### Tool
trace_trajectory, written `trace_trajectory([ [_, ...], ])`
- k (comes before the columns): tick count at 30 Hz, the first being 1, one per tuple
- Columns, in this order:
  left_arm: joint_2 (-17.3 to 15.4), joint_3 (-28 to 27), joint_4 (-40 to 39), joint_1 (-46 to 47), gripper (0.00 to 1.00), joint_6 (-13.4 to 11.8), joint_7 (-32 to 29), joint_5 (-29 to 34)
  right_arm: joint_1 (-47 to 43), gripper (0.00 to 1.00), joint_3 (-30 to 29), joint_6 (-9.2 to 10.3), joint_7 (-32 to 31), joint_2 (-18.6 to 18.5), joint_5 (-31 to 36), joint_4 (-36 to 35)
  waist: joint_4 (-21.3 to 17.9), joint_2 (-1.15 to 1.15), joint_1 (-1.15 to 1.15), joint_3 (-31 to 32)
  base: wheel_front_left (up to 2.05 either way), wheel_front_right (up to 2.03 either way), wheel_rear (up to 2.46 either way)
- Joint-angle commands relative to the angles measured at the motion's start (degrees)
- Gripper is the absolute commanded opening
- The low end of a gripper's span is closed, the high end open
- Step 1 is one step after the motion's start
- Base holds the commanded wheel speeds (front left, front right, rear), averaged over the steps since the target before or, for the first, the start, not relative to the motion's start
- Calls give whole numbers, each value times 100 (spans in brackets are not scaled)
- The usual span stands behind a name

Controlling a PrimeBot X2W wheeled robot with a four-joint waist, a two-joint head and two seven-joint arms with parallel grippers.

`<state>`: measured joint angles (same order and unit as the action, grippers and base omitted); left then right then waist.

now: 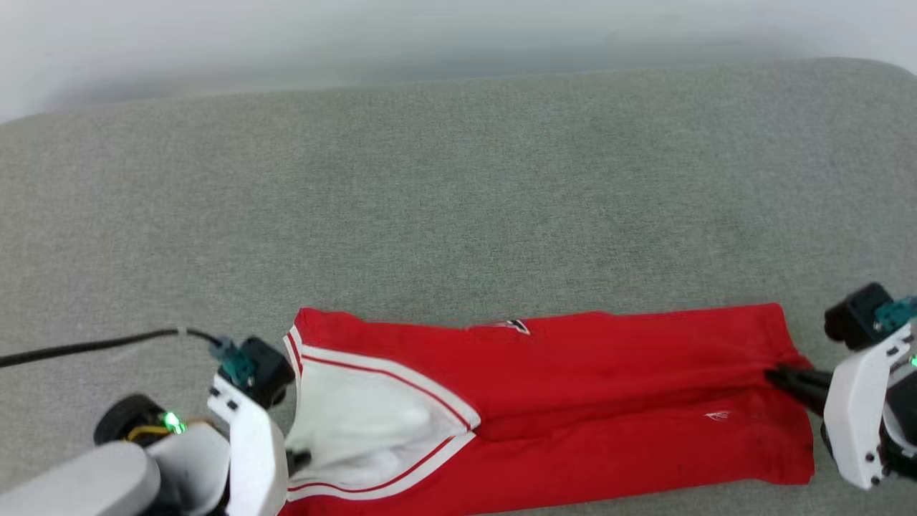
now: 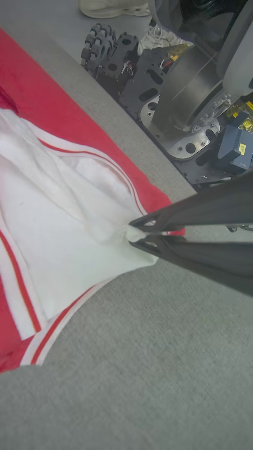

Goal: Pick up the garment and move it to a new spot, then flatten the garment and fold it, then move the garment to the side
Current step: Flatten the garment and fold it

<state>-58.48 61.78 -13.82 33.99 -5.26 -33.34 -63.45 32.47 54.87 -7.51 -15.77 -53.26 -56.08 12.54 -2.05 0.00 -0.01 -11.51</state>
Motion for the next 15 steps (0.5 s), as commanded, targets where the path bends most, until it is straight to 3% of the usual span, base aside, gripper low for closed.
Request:
trace_trajectory([
  [1,56,40,24,-178,0,-49,90,-77,-136,0,14,4,28,44,5,39,-12,0,1,-17,0,0,0],
  [9,486,281,698,-697,0,27,481,-186,-398,0,26,4,160,453,127,528,-106,0,1,-120,0,0,0],
  [10,549,266,776,-724,16,41,557,-195,-412,0,-7,4,199,519,100,581,-110,0,1,-97,0,0,0],
  [11,595,246,839,-741,98,48,648,-196,-427,26,-33,3,232,573,57,616,-114,0,1,-67,0,0,0],
  [12,622,226,886,-760,100,43,723,-190,-431,73,-41,3,269,590,67,611,-115,0,1,-27,0,0,0],
  [13,623,200,907,-772,100,45,812,-164,-403,100,-82,4,341,573,114,594,-115,0,1,15,0,0,0],
  [15,596,119,902,-815,100,-19,1020,-139,-405,100,-153,3,457,521,130,501,-120,0,1,101,0,0,0],
])
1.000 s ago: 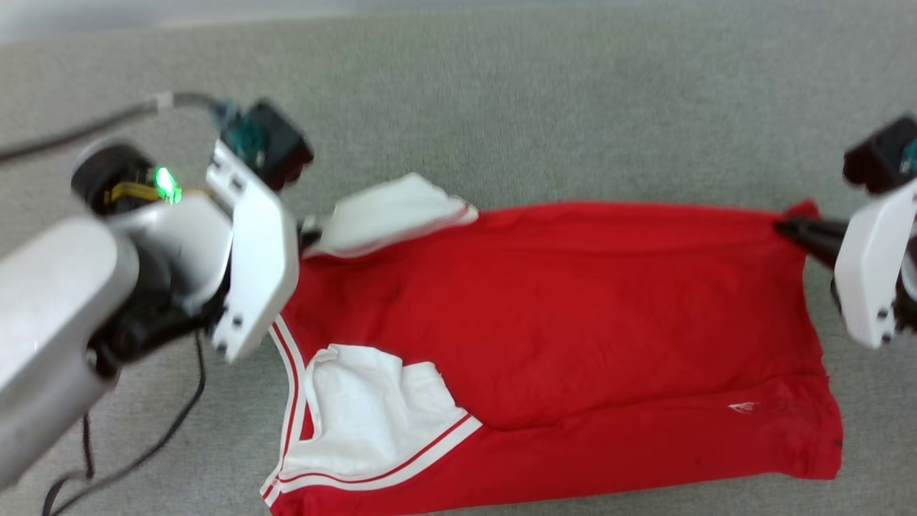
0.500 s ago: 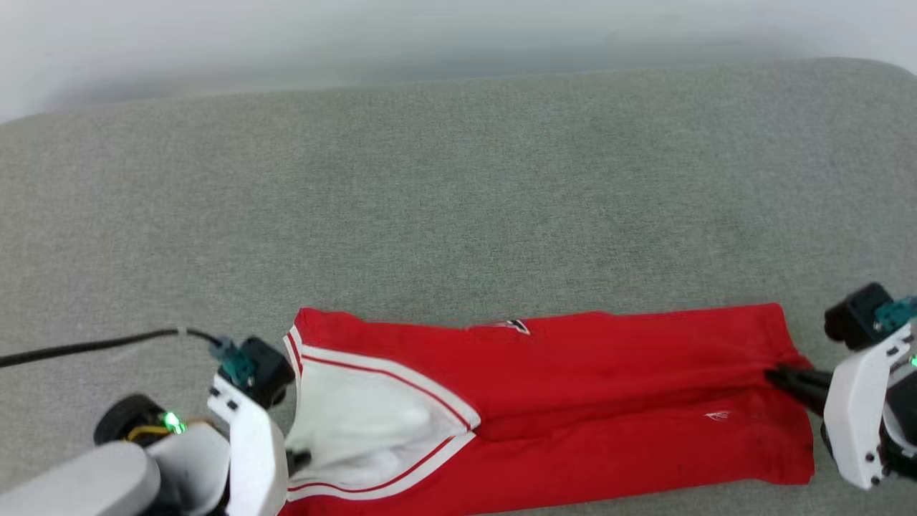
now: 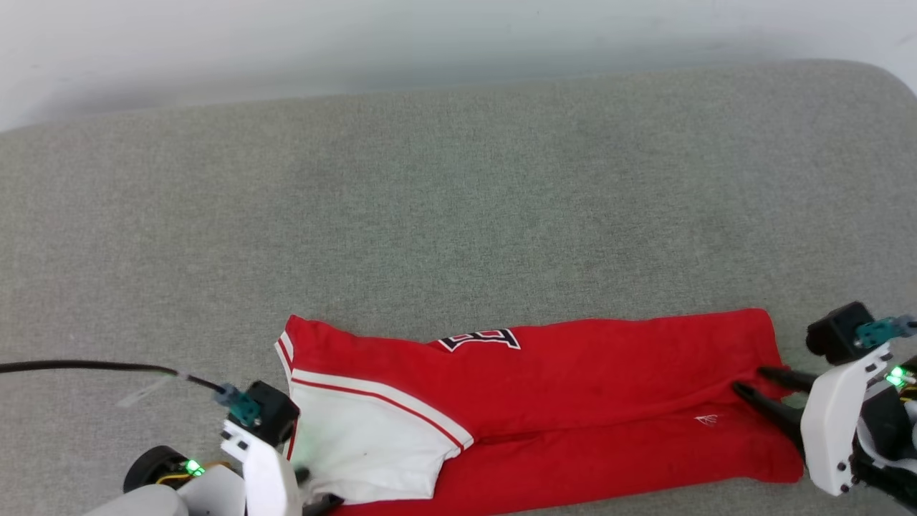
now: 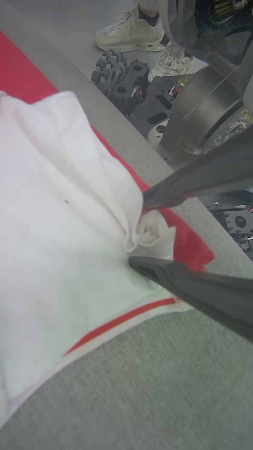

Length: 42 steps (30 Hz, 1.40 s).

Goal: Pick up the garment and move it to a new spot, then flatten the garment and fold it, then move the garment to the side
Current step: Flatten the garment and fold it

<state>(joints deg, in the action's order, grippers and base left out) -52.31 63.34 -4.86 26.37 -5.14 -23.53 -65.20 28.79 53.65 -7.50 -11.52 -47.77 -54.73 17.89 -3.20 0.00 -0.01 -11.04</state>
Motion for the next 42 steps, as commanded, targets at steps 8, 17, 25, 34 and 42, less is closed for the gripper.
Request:
trace_trajectory([
  [8,-139,-679,-264,-317,100,-660,1544,226,-231,100,-866,3,549,-439,-157,-553,51,0,1,261,0,0,0],
  [17,302,-1339,-38,-617,100,-1716,3441,757,-807,100,-2047,2,672,-413,-596,-199,163,0,1,196,0,0,0],
  [25,871,-2092,234,-918,100,-2265,3879,1568,-1088,100,-2310,2,174,-45,-1175,163,199,0,1,44,0,0,0],
  [34,1856,-3417,33,-1683,100,-2143,3882,2979,-1186,100,-2233,2,-155,447,-1660,558,309,0,1,-107,0,0,0],
  [42,2970,-4689,-310,-2395,100,-1837,3883,4253,-1488,100,-1727,1,-722,957,-2153,506,396,0,1,-136,0,0,0],
])
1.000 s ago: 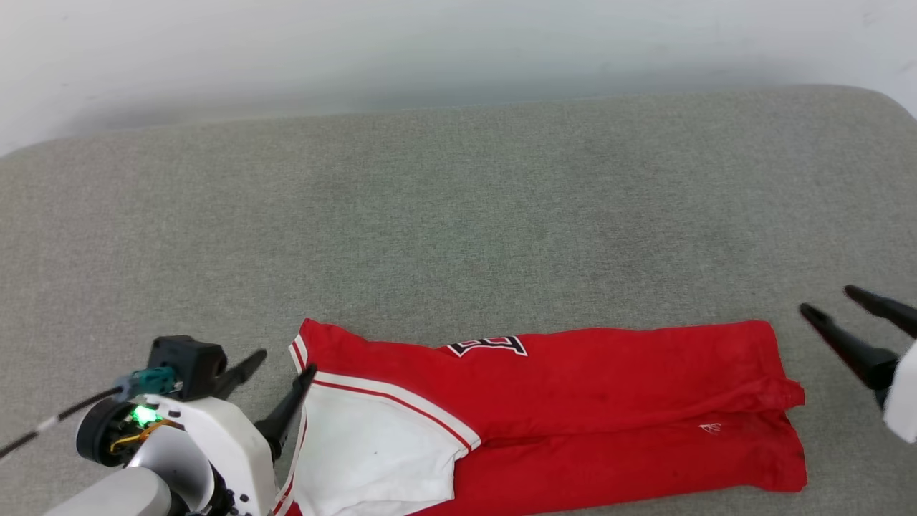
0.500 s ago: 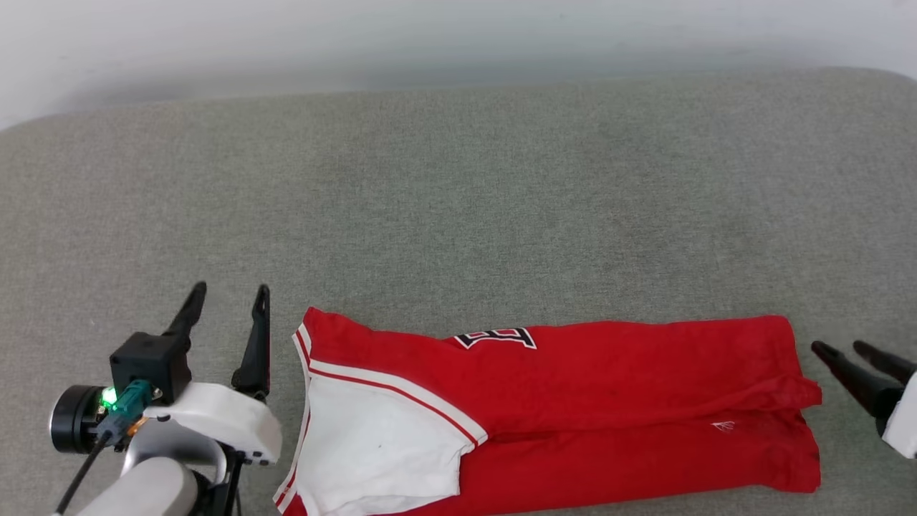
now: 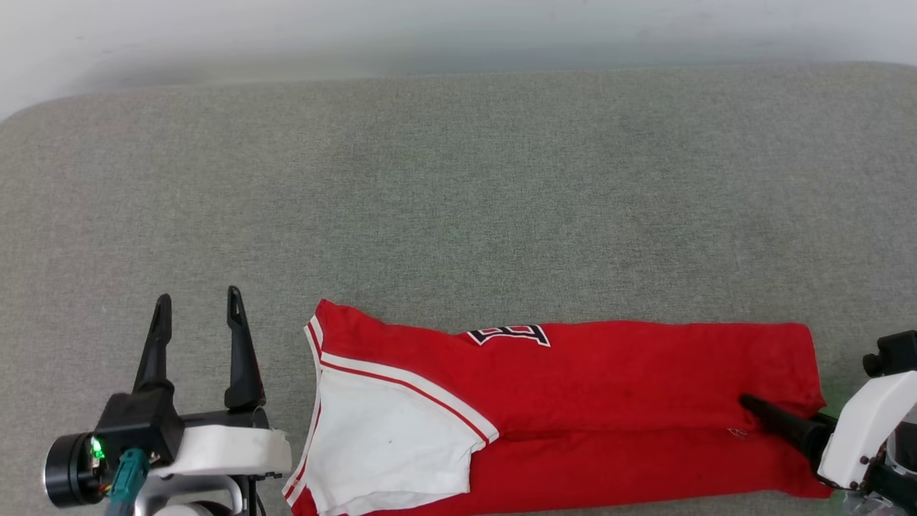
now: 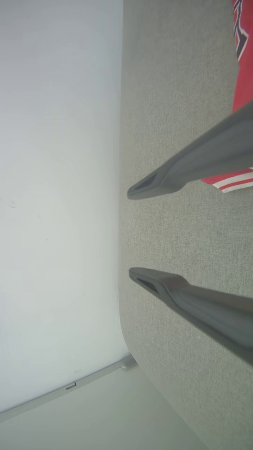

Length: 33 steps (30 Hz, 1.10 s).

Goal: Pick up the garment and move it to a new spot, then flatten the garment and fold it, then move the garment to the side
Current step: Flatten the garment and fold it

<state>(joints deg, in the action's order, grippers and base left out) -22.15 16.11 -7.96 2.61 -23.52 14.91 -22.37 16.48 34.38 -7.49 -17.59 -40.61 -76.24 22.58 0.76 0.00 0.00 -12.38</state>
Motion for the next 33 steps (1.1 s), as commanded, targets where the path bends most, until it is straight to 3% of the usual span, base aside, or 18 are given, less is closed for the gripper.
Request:
trace_trajectory([
  [1,94,-103,-37,-101,100,54,39,122,-254,100,226,0,-93,265,-31,2,-5,0,0,-5,0,0,0],
  [7,864,-746,-35,-397,100,479,39,769,-85,100,328,0,128,332,87,83,-17,0,0,-6,0,0,0],
  [8,972,-833,-20,-431,100,565,40,860,-46,33,342,1,170,325,129,117,-17,0,0,-2,0,0,0],
  [9,1056,-909,1,-461,100,640,40,942,-17,0,364,1,217,318,165,132,-18,0,0,5,0,0,0],
  [14,1410,-1233,-18,-549,100,956,39,1406,191,0,318,0,433,132,236,162,-48,0,0,66,0,0,0],
  [23,1673,-1569,-55,-732,100,1244,34,1875,201,0,205,3,524,-647,240,73,-118,0,0,218,0,0,0],
  [28,1741,-1629,-14,-838,100,1344,33,1981,174,0,255,2,192,-1098,295,164,-153,0,0,321,0,0,0],
  [33,1778,-1611,41,-913,100,1451,34,2070,240,0,337,1,-245,-1338,213,-452,-187,0,0,436,0,0,0],
])
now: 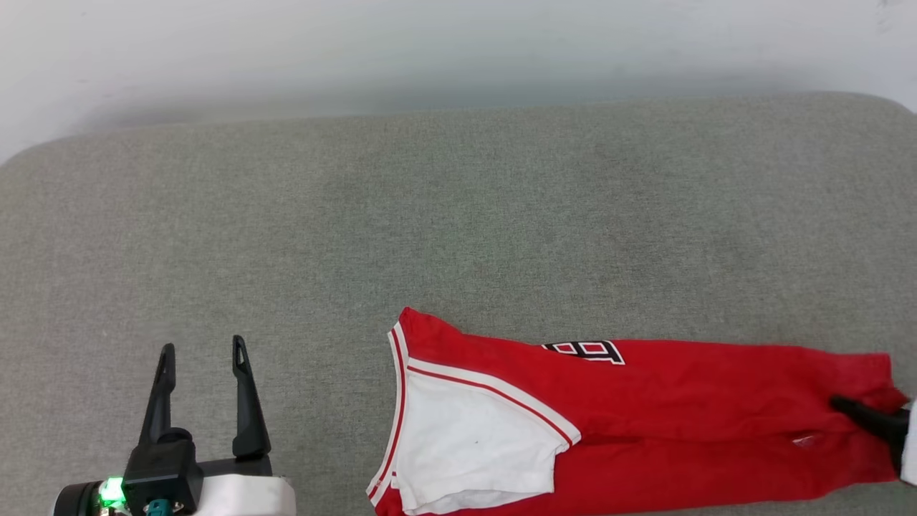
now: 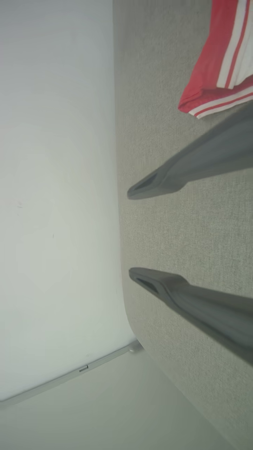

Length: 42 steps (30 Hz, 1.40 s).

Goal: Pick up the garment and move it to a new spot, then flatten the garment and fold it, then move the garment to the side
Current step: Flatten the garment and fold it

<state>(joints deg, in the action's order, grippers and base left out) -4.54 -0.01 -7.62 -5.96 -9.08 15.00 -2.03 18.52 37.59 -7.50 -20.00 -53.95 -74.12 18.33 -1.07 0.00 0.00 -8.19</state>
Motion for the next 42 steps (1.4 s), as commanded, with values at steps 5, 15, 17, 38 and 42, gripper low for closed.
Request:
trace_trajectory([
  [5,46,17,43,-55,100,54,24,83,153,0,147,2,-260,-10,182,-1088,-4,0,0,74,0,0,0],
  [15,97,53,71,110,100,143,20,33,969,0,821,2,-922,1034,1247,-2347,123,0,0,-108,0,0,0],
  [17,108,85,75,177,100,160,19,35,1255,0,998,2,-1033,1346,1494,-2294,167,0,0,-179,0,0,0],
  [38,167,373,262,720,100,172,19,-127,2911,0,3104,2,-972,3467,2547,180,464,0,0,-837,0,0,0],
  [42,168,323,298,632,100,151,19,-159,3005,100,3290,2,-589,3444,2539,134,396,0,0,-731,0,0,0],
])
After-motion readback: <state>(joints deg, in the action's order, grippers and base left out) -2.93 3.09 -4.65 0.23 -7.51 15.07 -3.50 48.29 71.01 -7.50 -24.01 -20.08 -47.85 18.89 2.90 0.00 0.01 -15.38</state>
